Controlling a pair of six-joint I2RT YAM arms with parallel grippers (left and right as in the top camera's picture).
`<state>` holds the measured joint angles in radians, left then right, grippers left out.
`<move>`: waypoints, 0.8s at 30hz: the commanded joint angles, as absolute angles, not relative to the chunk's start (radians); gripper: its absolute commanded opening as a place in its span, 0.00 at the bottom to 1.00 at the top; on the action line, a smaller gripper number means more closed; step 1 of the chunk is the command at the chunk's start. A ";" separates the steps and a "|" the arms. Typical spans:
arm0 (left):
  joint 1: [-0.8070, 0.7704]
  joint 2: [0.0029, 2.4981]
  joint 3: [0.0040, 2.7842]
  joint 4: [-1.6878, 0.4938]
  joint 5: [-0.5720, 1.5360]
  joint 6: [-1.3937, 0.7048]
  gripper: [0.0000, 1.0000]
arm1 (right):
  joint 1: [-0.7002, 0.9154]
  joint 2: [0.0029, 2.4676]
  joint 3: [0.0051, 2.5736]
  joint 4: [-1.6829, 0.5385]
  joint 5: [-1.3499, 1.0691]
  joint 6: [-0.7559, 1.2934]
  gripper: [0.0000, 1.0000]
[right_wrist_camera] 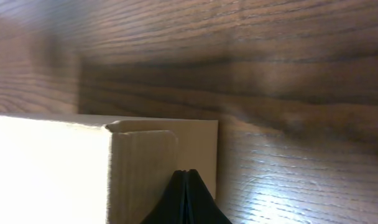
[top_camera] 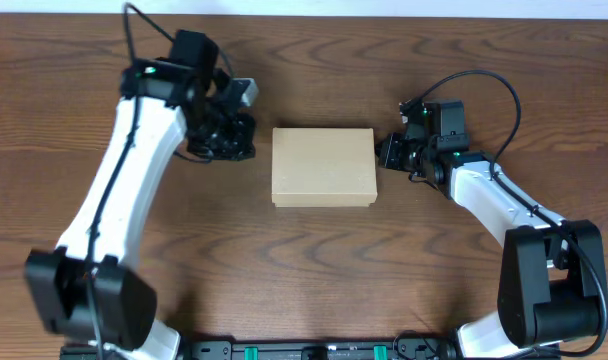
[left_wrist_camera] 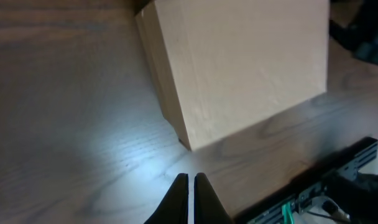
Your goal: Pack container
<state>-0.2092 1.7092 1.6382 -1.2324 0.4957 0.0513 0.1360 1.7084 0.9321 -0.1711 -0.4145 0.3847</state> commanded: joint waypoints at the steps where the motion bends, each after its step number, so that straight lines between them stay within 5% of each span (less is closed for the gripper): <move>1: -0.196 1.650 1.657 -1.264 0.469 0.060 0.06 | 0.136 1.699 0.941 -0.203 -0.439 0.403 0.01; 15: -0.195 1.120 1.308 -1.242 0.410 0.044 0.06 | 0.187 0.998 0.998 -0.867 -0.215 0.310 0.01; 24: -0.195 0.934 1.029 -1.176 0.509 0.018 0.06 | 0.339 0.445 0.746 -0.985 -0.131 0.421 0.01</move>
<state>-0.1982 0.9520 1.0836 -1.1877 0.4721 0.0425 0.3149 0.5335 0.8207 -0.9768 -0.1791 0.3645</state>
